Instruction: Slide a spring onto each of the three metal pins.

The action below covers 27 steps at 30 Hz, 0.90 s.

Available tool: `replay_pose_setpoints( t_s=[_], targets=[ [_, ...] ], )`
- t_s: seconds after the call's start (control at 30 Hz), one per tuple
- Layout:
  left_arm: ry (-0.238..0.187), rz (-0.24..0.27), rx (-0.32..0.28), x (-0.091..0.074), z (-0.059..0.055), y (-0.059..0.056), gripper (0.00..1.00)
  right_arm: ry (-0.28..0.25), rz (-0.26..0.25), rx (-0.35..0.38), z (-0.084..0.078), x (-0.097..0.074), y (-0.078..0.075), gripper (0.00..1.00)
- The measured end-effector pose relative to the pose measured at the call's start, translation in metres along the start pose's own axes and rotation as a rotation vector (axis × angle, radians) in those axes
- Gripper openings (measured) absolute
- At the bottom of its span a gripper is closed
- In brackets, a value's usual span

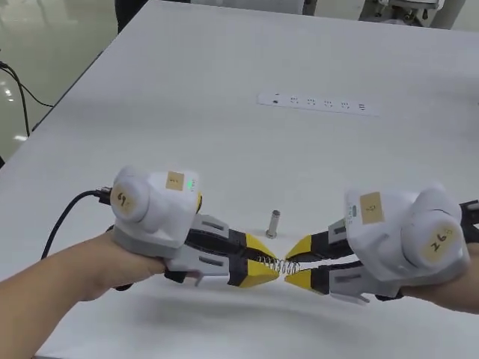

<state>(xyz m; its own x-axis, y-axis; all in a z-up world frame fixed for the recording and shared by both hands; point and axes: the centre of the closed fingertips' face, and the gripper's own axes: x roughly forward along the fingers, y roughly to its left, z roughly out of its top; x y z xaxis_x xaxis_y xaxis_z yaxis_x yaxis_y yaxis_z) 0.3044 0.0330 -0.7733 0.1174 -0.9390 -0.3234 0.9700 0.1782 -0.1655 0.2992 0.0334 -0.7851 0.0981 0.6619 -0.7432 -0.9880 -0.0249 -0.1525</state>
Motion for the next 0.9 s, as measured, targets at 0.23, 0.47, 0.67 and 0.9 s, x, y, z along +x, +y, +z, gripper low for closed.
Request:
replay_pose_setpoints(
  t_s=[0.23,0.47,0.67,0.9],
  targets=[
    [0.003,-0.006,0.001,0.0,-0.0008,-0.0016,0.02,0.005,-0.003,-0.001,-0.0054,-0.0004,0.0008,0.08],
    [0.011,-0.01,0.004,0.0015,-0.0024,-0.0026,0.02,-0.002,0.004,-0.01,-0.0072,-0.0011,0.0026,0.07],
    [0.001,-0.009,0.002,0.0017,-0.0013,-0.0002,0.02,-0.007,-0.008,-0.034,-0.0048,-0.0043,-0.0004,0.07],
    [0.003,-0.017,0.003,0.0022,-0.0032,0.001,0.02,-0.012,-0.005,-0.056,-0.0016,-0.0078,-0.0017,0.07]
  ],
)
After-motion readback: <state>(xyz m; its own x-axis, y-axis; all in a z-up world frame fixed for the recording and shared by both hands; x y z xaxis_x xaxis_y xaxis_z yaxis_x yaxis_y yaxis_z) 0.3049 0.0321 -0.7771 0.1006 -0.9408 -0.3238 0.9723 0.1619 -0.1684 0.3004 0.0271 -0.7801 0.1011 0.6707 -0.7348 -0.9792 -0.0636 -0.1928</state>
